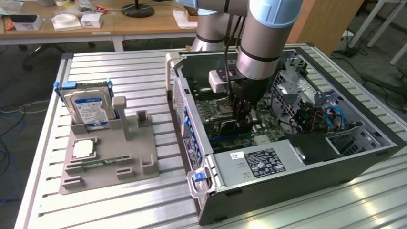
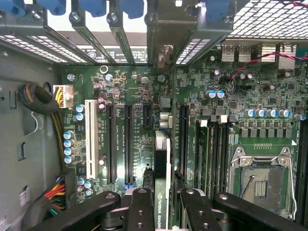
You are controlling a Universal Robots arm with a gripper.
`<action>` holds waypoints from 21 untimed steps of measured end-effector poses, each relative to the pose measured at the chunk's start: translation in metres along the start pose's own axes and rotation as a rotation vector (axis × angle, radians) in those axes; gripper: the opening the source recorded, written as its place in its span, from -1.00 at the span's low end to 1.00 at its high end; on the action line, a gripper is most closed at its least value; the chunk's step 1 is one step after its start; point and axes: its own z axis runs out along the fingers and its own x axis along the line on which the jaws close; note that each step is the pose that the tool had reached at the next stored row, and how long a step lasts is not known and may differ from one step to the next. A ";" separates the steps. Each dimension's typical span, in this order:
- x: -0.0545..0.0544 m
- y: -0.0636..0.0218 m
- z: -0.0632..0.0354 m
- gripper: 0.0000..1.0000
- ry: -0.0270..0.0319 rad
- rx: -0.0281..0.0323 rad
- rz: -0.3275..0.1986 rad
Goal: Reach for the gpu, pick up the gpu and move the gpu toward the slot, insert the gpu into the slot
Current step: 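Insert the gpu into the slot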
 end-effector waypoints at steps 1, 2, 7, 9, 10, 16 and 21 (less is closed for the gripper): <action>0.000 0.0000 0.0000 -0.47 0.0000 0.0000 0.000; 0.000 0.0000 0.0001 -0.47 0.0000 0.0000 0.000; 0.000 0.0001 0.0025 -0.47 -0.0001 -0.0001 0.000; 0.000 0.0001 0.0043 -0.47 -0.0002 -0.0004 0.000; 0.000 0.0002 0.0051 -0.47 -0.0002 -0.0006 0.000; 0.000 0.0002 0.0091 -0.47 0.0003 -0.0036 0.000; 0.000 0.0002 0.0117 -0.47 -0.0004 -0.0057 -0.001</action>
